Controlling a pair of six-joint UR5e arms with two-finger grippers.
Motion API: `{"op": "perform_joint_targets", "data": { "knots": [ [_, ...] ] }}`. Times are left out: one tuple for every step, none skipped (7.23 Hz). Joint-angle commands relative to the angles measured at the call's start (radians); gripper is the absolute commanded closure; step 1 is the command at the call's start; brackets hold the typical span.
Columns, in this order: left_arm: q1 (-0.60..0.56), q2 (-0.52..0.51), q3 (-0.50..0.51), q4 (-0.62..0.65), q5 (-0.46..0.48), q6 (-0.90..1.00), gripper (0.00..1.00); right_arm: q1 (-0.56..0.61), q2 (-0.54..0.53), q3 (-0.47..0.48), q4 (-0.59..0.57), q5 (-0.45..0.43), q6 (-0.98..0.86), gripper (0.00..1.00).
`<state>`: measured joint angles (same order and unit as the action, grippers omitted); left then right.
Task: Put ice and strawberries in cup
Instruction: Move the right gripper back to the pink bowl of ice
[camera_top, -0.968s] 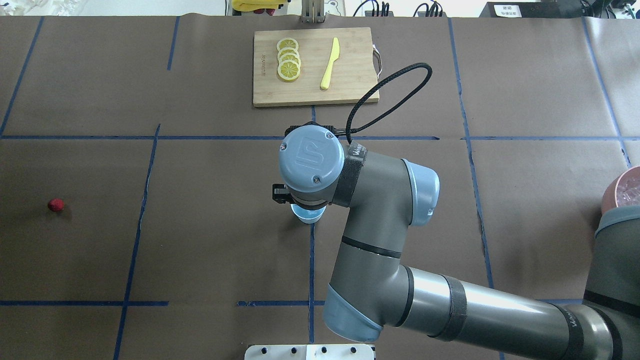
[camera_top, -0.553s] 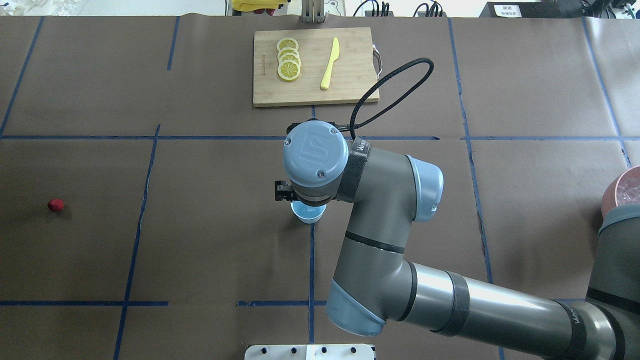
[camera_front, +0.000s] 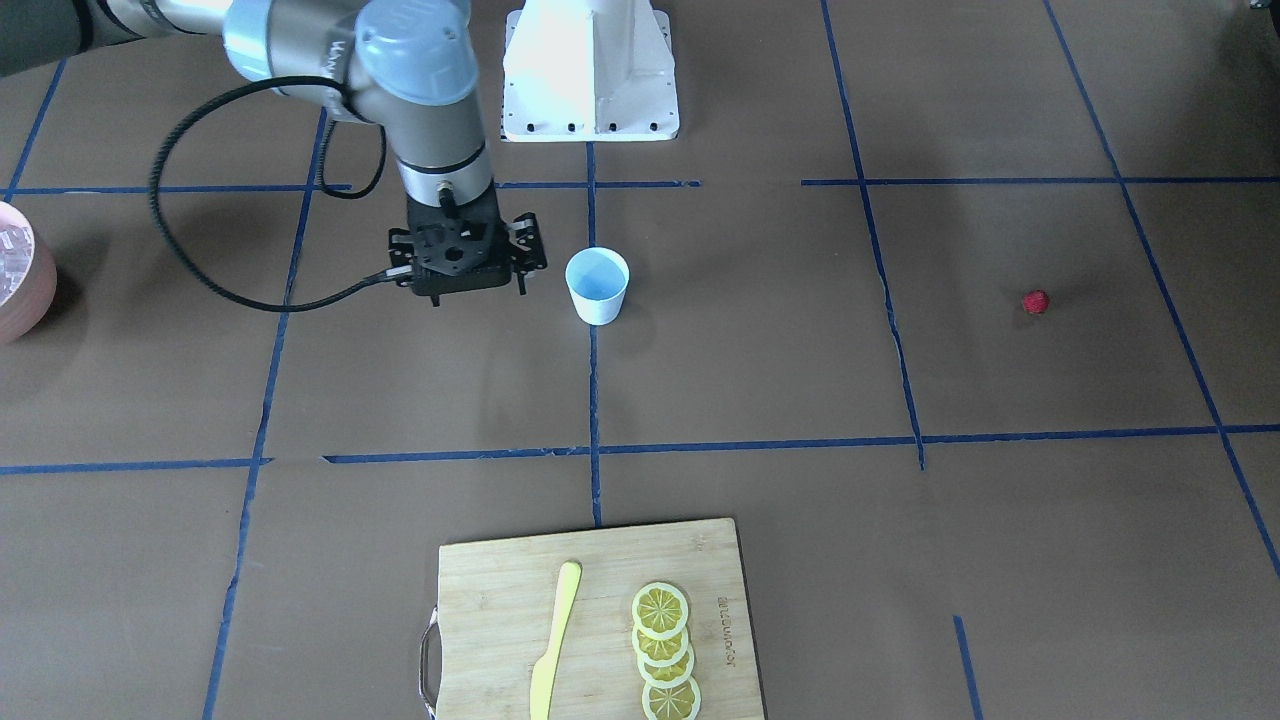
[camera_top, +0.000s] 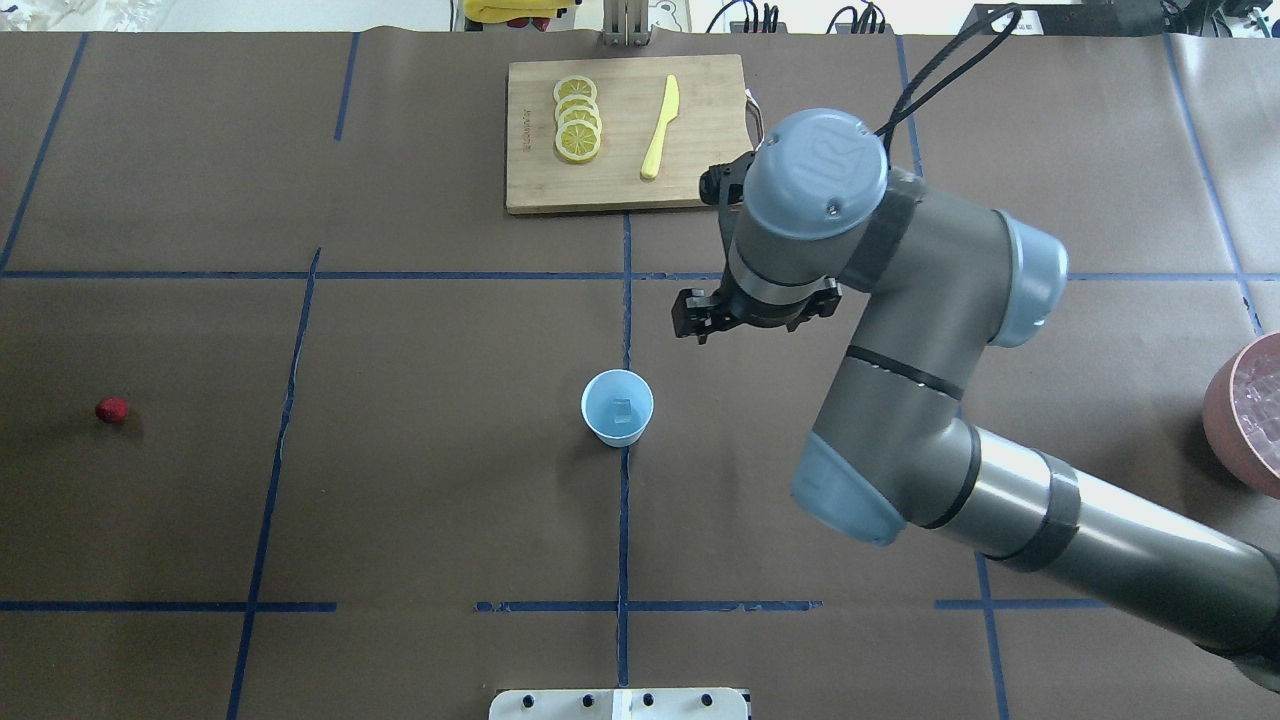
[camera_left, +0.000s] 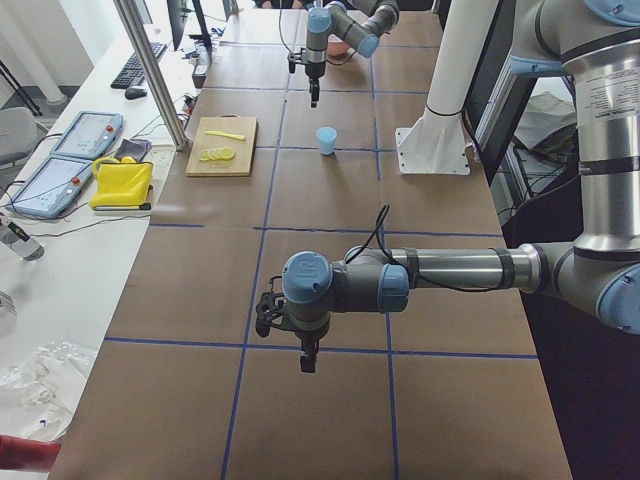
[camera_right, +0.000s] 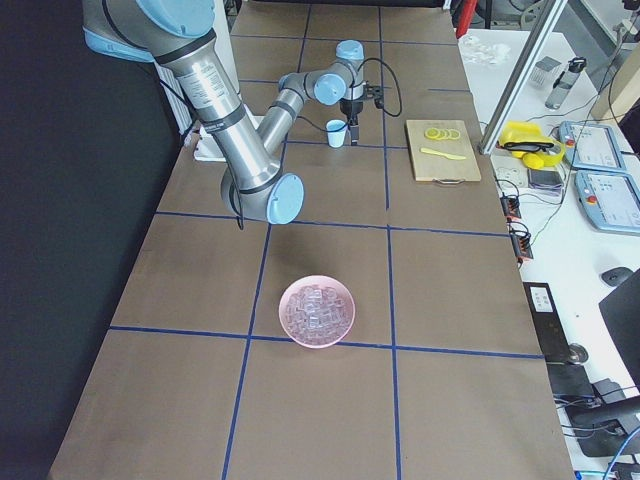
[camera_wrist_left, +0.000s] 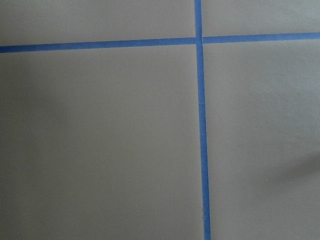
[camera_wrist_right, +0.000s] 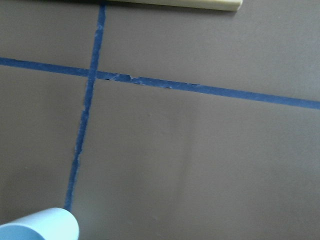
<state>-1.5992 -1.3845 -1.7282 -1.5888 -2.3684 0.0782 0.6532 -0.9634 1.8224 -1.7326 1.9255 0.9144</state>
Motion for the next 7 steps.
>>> {"op": "perform_joint_targets", "data": {
  "knots": [
    [0.001,-0.001,-0.001,0.000,0.000,0.000,0.00,0.145,-0.233,0.121,0.002,0.088,-0.312,0.01],
    [0.002,-0.001,-0.002,0.000,0.000,0.000,0.00,0.219,-0.326,0.145,0.002,0.105,-0.457,0.01],
    [0.002,-0.001,-0.002,0.000,0.000,0.000,0.00,0.308,-0.403,0.146,0.013,0.171,-0.635,0.01],
    [0.004,-0.001,-0.002,0.000,0.000,0.000,0.00,0.391,-0.502,0.146,0.080,0.231,-0.766,0.01],
    [0.007,-0.001,-0.002,0.000,0.000,0.000,0.00,0.437,-0.628,0.146,0.214,0.248,-0.887,0.01],
    [0.008,0.001,-0.002,0.000,0.000,0.000,0.00,0.453,-0.729,0.144,0.337,0.253,-0.949,0.01],
    [0.010,0.001,-0.002,0.001,0.000,0.000,0.00,0.462,-0.789,0.146,0.390,0.253,-1.010,0.02]
  ]
}}
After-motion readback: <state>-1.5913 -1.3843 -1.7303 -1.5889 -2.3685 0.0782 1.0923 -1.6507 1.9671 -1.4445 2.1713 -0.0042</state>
